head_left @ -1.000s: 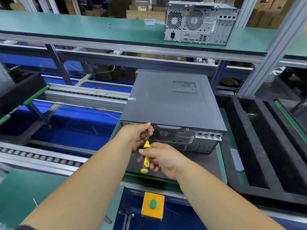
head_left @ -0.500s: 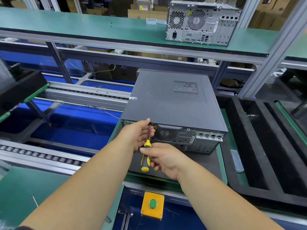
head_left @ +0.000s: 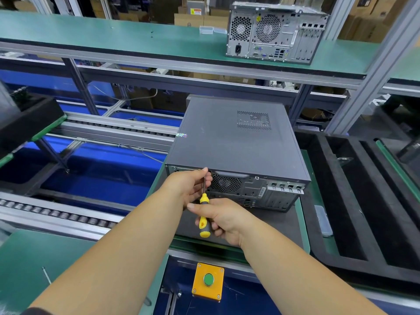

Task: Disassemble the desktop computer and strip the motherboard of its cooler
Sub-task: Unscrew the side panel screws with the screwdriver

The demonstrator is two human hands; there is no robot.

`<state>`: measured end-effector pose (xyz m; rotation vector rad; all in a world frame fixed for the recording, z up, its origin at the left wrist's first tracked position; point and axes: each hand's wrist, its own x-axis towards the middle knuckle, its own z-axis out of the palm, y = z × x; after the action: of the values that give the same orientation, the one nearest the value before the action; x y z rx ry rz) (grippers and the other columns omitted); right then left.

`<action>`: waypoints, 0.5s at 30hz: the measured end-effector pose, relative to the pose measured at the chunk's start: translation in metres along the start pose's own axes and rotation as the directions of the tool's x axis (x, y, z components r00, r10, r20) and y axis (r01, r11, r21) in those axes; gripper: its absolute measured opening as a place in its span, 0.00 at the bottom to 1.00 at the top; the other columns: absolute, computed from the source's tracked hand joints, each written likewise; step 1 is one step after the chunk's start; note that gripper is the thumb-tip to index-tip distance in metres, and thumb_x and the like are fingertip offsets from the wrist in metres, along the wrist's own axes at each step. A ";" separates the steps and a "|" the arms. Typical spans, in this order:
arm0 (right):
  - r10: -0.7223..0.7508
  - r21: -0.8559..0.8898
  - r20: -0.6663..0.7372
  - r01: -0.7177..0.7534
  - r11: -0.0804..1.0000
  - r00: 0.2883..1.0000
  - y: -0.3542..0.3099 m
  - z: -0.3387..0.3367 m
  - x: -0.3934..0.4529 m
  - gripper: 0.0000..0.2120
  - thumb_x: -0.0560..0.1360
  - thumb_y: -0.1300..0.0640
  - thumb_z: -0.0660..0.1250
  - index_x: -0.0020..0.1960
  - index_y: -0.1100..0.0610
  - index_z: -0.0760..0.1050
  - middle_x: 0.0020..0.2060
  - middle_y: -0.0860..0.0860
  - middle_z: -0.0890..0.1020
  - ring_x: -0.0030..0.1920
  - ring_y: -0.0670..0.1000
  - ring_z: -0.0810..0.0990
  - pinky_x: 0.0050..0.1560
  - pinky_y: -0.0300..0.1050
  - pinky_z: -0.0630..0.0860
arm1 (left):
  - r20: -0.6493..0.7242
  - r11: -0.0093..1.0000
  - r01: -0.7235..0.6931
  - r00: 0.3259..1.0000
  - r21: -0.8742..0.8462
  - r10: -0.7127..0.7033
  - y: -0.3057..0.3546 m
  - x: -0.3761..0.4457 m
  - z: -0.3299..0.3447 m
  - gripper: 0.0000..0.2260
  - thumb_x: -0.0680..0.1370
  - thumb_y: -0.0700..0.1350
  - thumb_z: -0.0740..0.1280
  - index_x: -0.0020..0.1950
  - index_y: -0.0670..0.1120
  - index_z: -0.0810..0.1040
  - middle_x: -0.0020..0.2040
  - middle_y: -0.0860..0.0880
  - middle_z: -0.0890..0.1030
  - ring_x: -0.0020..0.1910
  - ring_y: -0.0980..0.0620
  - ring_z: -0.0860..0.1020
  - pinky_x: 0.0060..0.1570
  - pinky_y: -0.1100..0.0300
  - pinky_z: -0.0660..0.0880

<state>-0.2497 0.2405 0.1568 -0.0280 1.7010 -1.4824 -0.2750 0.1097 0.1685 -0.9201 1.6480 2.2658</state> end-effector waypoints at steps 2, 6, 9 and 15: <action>-0.007 0.016 0.017 0.007 1.000 1.000 -0.002 -0.002 -0.002 0.11 0.74 0.47 0.72 0.48 0.54 0.78 0.31 0.49 0.82 0.22 0.42 0.67 0.22 0.33 0.63 | -0.001 1.000 0.002 1.000 -0.008 -0.002 0.000 0.001 -0.001 0.08 0.80 0.45 0.66 0.44 0.44 0.80 0.30 0.53 0.83 0.35 0.58 0.79 0.39 0.66 0.75; -0.011 0.196 0.141 -0.017 0.981 0.990 -0.005 -0.006 -0.007 0.08 0.79 0.57 0.61 0.49 0.59 0.77 0.34 0.53 0.82 0.25 0.44 0.68 0.26 0.34 0.65 | 0.010 1.000 -0.010 1.000 -0.025 0.010 -0.001 0.001 -0.001 0.08 0.80 0.43 0.65 0.44 0.42 0.80 0.30 0.52 0.83 0.30 0.59 0.79 0.30 0.68 0.76; -0.090 0.200 0.127 0.064 0.978 0.988 -0.002 -0.005 -0.008 0.04 0.78 0.62 0.64 0.49 0.59 0.77 0.33 0.53 0.79 0.25 0.43 0.70 0.26 0.33 0.65 | 0.028 1.000 0.016 0.999 -0.027 -0.015 0.000 0.001 -0.002 0.09 0.81 0.44 0.64 0.45 0.42 0.80 0.31 0.51 0.83 0.28 0.59 0.79 0.29 0.66 0.75; -0.092 0.124 0.049 0.085 0.989 0.995 0.002 -0.001 -0.006 0.04 0.76 0.53 0.71 0.46 0.52 0.78 0.32 0.49 0.81 0.25 0.44 0.71 0.24 0.34 0.65 | -0.001 0.999 0.036 0.999 -0.037 -0.036 -0.002 0.001 -0.003 0.11 0.79 0.49 0.66 0.44 0.43 0.80 0.32 0.52 0.83 0.33 0.56 0.81 0.35 0.62 0.75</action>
<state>-0.2456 0.2447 0.1587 -0.0790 1.5801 -1.6343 -0.2735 0.1076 0.1664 -0.9527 1.5823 2.2793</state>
